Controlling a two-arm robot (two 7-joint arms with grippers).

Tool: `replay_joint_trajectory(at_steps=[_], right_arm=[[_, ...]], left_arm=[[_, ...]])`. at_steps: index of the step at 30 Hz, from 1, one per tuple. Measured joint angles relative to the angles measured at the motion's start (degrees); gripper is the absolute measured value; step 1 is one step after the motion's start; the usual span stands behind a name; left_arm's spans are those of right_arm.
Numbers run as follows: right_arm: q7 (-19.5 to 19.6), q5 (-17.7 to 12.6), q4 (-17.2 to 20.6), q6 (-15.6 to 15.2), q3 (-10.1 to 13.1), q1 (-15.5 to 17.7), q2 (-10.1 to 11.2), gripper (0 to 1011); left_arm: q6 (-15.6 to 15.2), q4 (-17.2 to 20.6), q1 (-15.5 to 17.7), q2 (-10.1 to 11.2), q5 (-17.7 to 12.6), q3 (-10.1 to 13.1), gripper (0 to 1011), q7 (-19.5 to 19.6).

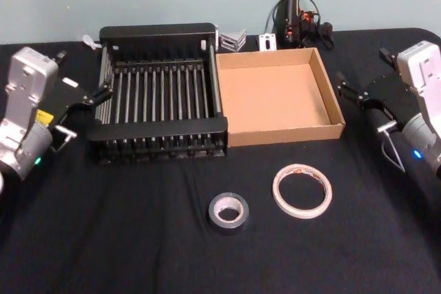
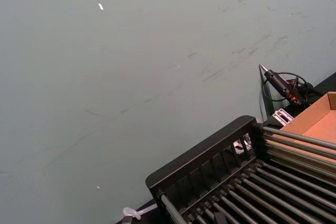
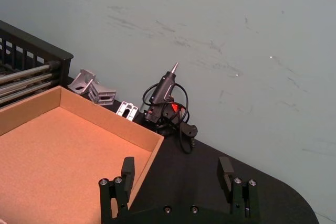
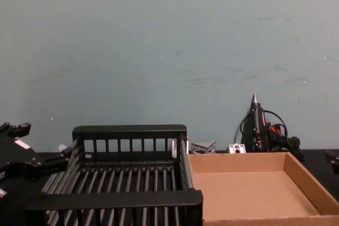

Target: Pick up the white tape and place it into the black box , Pick up the silver tape and place it into the brown box.

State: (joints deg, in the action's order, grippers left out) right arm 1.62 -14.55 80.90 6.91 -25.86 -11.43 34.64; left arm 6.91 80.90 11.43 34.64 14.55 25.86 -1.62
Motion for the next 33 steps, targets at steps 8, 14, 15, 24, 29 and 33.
replay_joint_trajectory(at_steps=[8,14,15,24,29,33], right_arm=[[0.00,0.00,0.00,0.00,0.00,0.00,0.00,1002],[0.00,0.00,0.00,0.00,0.00,0.00,0.00,1002],[0.00,0.00,0.00,0.00,0.00,0.00,0.00,1002],[0.00,0.00,0.00,0.00,0.00,0.00,0.00,1002],[0.00,0.00,0.00,0.00,0.00,0.00,0.00,1002],[0.00,0.00,0.00,0.00,0.00,0.00,0.00,1002]], left_arm=[[0.00,0.00,0.00,0.00,0.00,0.00,1001,0.00],[0.00,0.00,0.00,0.00,0.00,0.00,1001,0.00],[0.00,0.00,0.00,0.00,0.00,0.00,1001,0.00],[0.00,0.00,0.00,0.00,0.00,0.00,1001,0.00],[0.00,0.00,0.00,0.00,0.00,0.00,1001,0.00],[0.00,0.00,0.00,0.00,0.00,0.00,1001,0.00]])
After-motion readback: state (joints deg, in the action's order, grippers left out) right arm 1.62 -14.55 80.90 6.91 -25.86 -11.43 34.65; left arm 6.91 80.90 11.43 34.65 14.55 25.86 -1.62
